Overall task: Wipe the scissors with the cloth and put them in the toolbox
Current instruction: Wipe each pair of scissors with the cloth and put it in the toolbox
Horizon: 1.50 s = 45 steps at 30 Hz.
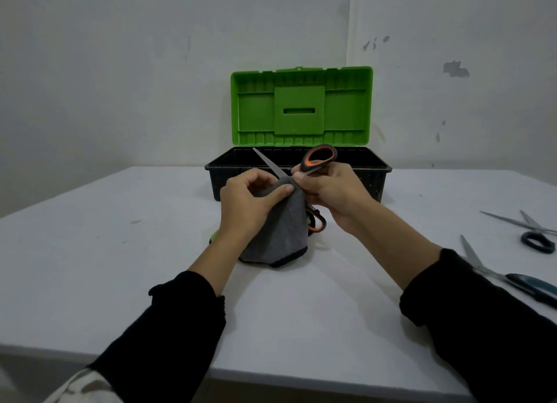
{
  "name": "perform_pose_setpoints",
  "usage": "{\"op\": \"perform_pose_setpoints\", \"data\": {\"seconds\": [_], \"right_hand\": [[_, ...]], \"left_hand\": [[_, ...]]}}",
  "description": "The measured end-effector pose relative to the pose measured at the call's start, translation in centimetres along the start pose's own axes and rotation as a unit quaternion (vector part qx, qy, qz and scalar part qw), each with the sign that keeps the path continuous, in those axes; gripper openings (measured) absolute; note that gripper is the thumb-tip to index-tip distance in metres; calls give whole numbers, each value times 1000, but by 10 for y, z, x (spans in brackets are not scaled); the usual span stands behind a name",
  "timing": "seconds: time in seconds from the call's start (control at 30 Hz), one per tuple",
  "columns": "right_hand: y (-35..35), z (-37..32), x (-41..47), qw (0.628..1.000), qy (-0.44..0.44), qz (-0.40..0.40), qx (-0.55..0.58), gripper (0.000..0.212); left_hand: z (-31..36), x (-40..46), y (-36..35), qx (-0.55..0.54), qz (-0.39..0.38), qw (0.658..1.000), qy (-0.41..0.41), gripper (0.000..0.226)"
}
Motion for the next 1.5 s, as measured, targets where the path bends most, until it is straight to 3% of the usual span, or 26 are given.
{"op": "perform_pose_setpoints", "data": {"seconds": [0.2, 0.33, 0.6, 0.83, 1.1, 1.2, 1.37, 1.5], "right_hand": [[6, -7, -1, 999, 1, -20, -26, 16], [16, -13, 2, 1000, 2, -1, -24, 17], [1, -10, -2, 1000, -3, 1, 1, 18], [28, -22, 0, 1000, -3, 22, -6, 16], [15, -12, 0, 1000, -21, 21, 6, 17], [35, -21, 2, 999, -19, 40, 23, 16], [65, -36, 7, 996, 2, 29, -79, 12], [49, -29, 1, 966, -19, -82, -244, 4]], "left_hand": [[-13, 4, -9, -2, -58, 998, 36, 18], [-14, 4, -5, -23, -44, 997, 57, 15], [-6, 3, -10, -27, -68, 997, 34, 16], [-23, 8, -1, 2, -51, 997, 60, 37], [-15, 7, -5, 23, -45, 998, 29, 36], [-21, 9, 0, 28, -44, 998, 37, 23], [-20, 12, 13, 25, -9, 999, 41, 10], [-24, 15, 18, -19, 7, 998, 59, 8]]}}
Point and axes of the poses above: each hand's wrist, its own x-axis towards the middle knuckle, its own y-axis out of the back of the hand, z = x × y, the point moved 10 cm from there along x, towards the middle knuckle, and after that the axes turned 10 degrees about y, right-handed, at the moved point
